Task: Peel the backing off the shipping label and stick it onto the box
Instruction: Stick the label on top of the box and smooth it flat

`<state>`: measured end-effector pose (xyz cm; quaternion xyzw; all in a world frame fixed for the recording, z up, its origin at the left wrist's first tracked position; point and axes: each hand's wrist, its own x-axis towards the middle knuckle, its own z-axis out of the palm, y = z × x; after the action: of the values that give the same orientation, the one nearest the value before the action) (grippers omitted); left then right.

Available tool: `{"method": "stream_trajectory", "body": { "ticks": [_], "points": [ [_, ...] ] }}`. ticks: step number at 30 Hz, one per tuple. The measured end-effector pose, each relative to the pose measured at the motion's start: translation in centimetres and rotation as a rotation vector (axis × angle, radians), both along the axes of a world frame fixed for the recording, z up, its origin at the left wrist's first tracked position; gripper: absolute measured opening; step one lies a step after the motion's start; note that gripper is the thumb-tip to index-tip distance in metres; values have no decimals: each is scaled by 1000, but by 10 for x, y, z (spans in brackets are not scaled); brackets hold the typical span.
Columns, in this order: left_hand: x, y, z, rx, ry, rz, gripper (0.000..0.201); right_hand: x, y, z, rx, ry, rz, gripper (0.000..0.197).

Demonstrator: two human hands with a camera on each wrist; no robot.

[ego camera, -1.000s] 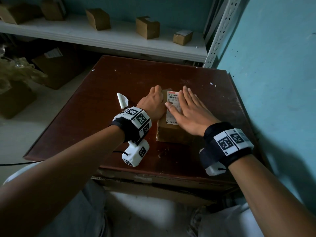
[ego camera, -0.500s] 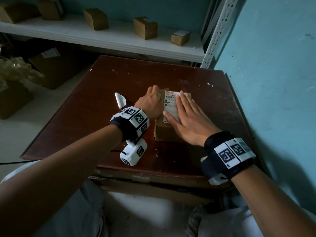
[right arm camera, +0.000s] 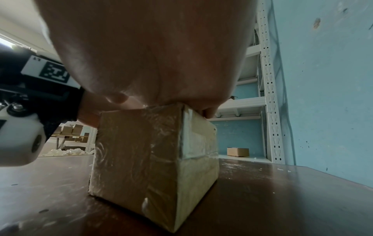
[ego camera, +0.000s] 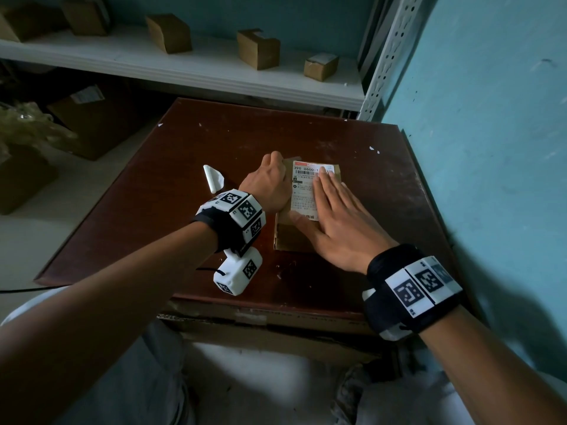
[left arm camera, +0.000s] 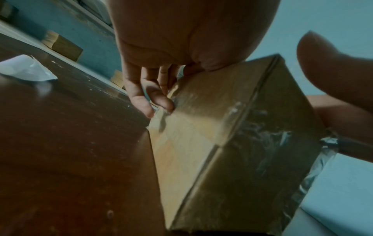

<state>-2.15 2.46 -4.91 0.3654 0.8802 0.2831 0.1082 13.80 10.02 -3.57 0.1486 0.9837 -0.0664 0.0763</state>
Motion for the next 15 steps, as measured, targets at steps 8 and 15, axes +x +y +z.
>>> {"method": "stream_trajectory", "body": {
  "ticks": [8, 15],
  "points": [
    [1, 1, -1, 68, -51, -3, 28, -1, -1, 1, 19, -11, 5, 96],
    [-1, -1, -2, 122, -133, -6, 29, -7, -7, 3, 4, -20, 9, 95]
  ]
}}
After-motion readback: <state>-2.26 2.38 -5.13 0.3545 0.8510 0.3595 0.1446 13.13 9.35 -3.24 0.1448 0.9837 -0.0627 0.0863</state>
